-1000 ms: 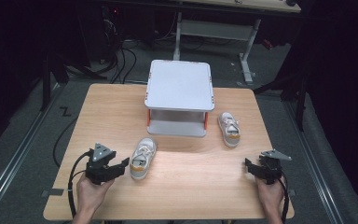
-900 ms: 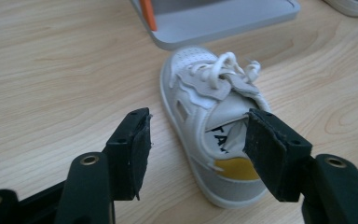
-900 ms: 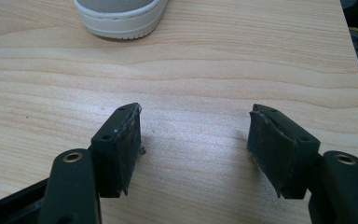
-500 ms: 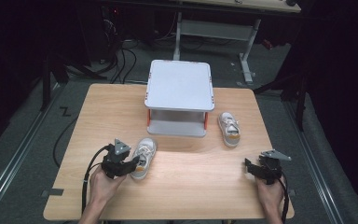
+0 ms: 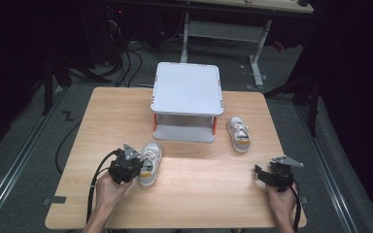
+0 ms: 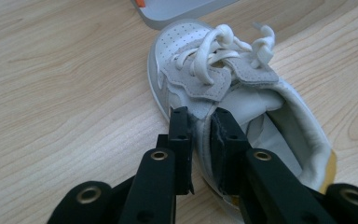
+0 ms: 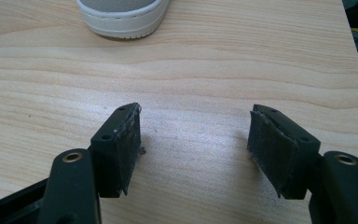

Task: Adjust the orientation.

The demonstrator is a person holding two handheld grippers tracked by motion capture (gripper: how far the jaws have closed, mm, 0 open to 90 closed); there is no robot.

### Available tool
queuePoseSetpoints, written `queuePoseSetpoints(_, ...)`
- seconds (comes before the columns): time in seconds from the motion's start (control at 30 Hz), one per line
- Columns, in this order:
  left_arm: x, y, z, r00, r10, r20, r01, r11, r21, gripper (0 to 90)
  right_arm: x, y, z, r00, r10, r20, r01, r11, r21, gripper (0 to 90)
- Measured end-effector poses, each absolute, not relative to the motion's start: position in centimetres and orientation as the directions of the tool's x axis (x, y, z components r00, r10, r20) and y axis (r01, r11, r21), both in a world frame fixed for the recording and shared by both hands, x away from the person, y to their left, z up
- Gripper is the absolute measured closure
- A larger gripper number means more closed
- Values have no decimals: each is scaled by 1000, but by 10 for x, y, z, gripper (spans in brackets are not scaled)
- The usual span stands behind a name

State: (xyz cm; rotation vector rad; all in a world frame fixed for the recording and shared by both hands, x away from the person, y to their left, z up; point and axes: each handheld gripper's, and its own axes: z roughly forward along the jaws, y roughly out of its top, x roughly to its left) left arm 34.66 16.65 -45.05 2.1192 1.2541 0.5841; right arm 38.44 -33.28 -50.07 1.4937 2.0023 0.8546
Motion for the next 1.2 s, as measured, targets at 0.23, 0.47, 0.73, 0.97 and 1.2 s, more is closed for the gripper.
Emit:
queuePoseSetpoints(0.23,347,167,-446,421,904,75,620,-347,703,845,384,-333,-501,-276,961,-20,650,202,733,345)
queuePoseSetpoints(0.47,347,162,-441,415,908,60,623,-332,708,855,384,-333,-501,-277,961,-20,650,202,733,344)
queuePoseSetpoints(0.73,348,139,-427,445,895,36,601,-329,728,855,385,-333,-501,-278,960,-21,649,204,733,343)
queuePoseSetpoints(0.97,357,102,-425,461,886,58,598,-358,718,854,384,-333,-501,-277,961,-19,650,202,732,342)
queuePoseSetpoints(1.2,364,73,-433,461,882,98,600,-391,698,853,385,-333,-501,-280,960,-22,649,206,733,341)
